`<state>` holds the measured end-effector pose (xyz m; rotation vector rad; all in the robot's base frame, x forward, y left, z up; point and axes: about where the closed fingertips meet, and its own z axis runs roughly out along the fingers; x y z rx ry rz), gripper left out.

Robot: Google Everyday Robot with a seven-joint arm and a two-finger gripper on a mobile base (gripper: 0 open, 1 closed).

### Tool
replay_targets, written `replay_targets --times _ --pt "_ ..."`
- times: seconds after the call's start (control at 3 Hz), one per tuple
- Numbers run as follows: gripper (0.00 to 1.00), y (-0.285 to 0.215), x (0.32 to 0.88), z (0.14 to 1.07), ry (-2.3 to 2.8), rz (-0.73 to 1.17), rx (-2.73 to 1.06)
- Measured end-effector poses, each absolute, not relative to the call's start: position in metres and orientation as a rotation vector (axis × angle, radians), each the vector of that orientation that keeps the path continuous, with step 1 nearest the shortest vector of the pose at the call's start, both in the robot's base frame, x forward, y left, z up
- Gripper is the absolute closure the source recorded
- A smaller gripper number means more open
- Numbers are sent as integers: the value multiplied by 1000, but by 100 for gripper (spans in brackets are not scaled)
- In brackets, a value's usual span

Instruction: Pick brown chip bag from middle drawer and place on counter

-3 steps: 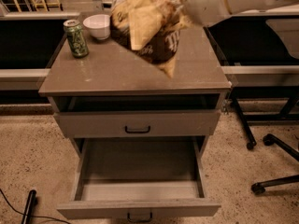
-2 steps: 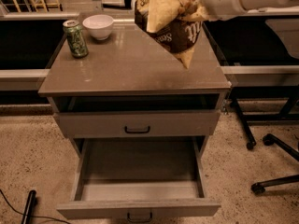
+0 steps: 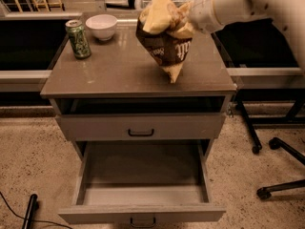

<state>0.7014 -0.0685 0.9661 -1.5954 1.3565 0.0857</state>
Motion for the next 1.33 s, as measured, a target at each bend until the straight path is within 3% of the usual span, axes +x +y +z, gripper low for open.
replay_targets --times 0.67,1.0,1.33 --pt "15 -61 705 958 1352 116 -1610" --pt "0 -82 678 987 1337 110 -1599" --pt "0 -121 632 1026 1369 26 -1529"
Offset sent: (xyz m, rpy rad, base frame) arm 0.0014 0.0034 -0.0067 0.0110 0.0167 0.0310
